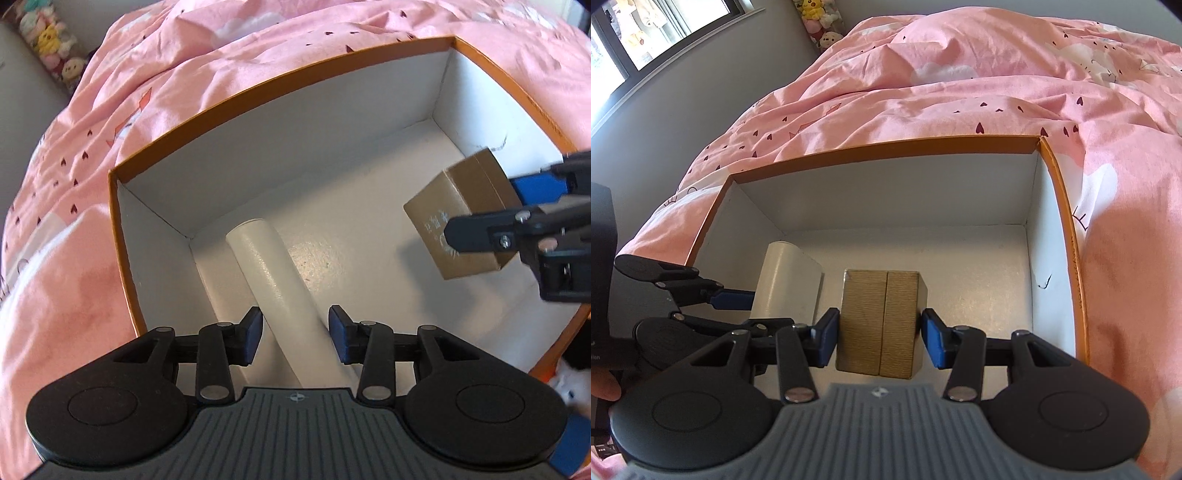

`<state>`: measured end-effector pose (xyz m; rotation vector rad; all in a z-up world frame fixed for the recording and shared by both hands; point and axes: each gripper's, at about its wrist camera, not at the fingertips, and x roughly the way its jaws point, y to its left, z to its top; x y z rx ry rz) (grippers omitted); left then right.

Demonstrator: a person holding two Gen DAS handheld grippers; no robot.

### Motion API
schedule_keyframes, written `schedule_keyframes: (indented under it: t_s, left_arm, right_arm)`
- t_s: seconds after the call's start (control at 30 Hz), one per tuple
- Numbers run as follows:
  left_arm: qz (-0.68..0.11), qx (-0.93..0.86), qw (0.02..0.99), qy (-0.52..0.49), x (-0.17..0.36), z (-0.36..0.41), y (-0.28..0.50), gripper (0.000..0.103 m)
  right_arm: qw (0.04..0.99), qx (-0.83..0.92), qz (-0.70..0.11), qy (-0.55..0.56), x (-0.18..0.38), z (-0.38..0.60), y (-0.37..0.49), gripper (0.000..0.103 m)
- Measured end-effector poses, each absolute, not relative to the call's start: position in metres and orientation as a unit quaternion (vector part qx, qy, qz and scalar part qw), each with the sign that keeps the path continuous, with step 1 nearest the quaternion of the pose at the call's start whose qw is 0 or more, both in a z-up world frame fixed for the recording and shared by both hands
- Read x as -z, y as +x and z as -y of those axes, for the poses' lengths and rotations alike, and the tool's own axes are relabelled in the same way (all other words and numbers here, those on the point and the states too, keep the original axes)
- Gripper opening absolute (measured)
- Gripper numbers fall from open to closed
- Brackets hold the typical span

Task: Organize objects
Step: 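Lift the glasses case with the left tool while the right carries the tan box, then lower the tan box into the orange box with the right tool while the left releases the case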

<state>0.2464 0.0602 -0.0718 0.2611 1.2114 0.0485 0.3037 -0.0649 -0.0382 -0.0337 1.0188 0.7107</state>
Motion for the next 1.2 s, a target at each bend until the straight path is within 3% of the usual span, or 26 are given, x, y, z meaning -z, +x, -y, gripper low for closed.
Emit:
schedule_keyframes:
  t_s: [0.1,0.2,0.23,0.3,0.33,0.43,0.77,1.2]
  left_arm:
    - [-0.556,-0.021,0.807,0.195,0.071,-0.052,0.243,0.062]
    - [-0.555,-0.020,0.802,0.220,0.069,-0.055,0.241,0.062]
    - [-0.555,-0.020,0.801,0.224,0.067,-0.057,0.241,0.060]
    - [-0.557,-0.021,0.796,0.234,0.068,-0.059,0.242,0.040]
    - [-0.560,-0.024,0.792,0.242,0.070,-0.060,0.242,0.034]
    - [-0.559,-0.018,0.791,0.250,0.073,-0.059,0.243,0.032]
    - [-0.533,0.024,0.840,0.099,0.035,-0.100,0.249,0.032]
    - [-0.529,0.045,0.847,-0.014,0.025,-0.138,0.256,0.032]
  right_arm:
    - [0.814,-0.333,-0.476,-0.018,0.037,0.066,0.304,0.050]
    - [0.814,-0.334,-0.475,-0.019,0.036,0.066,0.304,0.050]
    - [0.813,-0.335,-0.475,-0.020,0.036,0.065,0.304,0.050]
    - [0.812,-0.338,-0.476,-0.020,0.036,0.064,0.304,0.050]
    - [0.810,-0.340,-0.477,-0.021,0.036,0.063,0.304,0.050]
    - [0.806,-0.345,-0.481,-0.022,0.038,0.060,0.304,0.050]
    - [0.776,-0.405,-0.482,-0.035,0.032,0.042,0.315,0.050]
    - [0.713,-0.549,-0.275,-0.338,0.034,-0.047,0.315,0.050]
